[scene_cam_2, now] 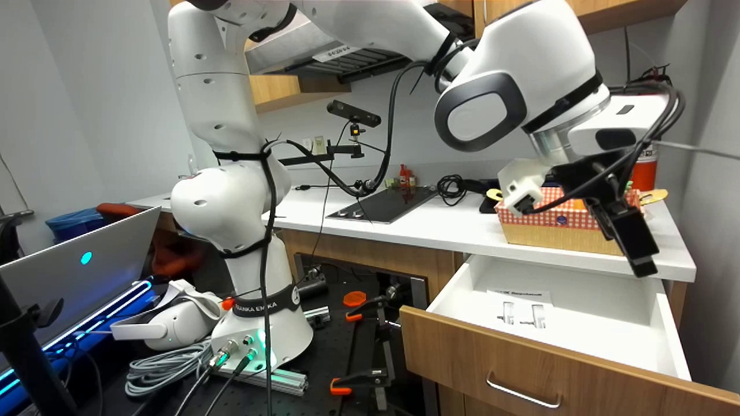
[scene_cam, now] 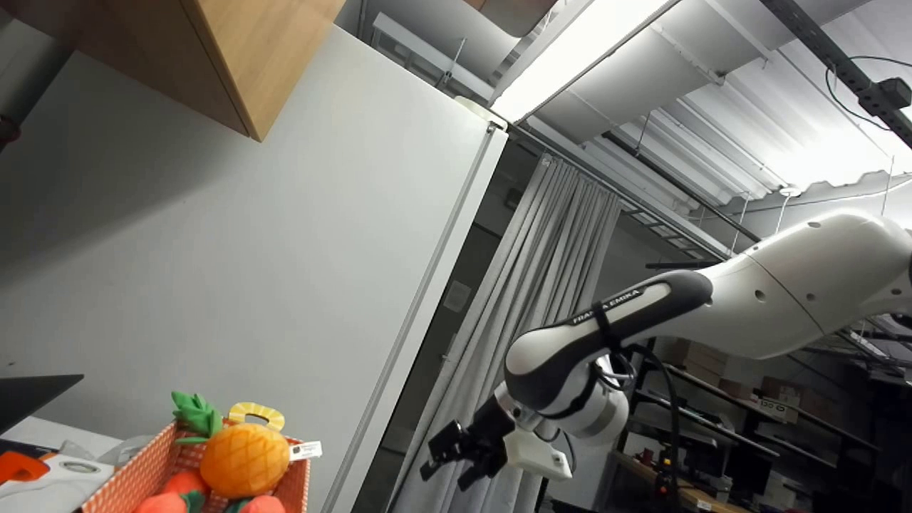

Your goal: Open the drawer fully

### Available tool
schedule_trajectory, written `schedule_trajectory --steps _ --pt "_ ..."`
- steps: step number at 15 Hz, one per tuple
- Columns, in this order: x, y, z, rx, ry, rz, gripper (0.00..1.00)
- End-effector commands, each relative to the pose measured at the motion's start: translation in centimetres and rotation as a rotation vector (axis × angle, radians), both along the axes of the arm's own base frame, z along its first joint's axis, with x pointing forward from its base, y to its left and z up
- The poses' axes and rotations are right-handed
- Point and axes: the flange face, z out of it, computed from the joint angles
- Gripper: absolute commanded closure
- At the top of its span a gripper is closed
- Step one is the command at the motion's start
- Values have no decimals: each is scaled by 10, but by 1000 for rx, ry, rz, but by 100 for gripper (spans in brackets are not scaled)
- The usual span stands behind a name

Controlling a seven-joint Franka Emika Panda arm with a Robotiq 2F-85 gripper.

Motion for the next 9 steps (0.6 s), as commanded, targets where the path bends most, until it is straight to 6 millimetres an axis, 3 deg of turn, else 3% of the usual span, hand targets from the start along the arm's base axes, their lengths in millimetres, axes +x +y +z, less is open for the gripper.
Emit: schedule_trajectory --steps 1,4,9 --pt "15 26 42 11 -87 63 0" --pt "21 62 69 17 -155 135 0" --pt "26 129 97 55 -229 267 0"
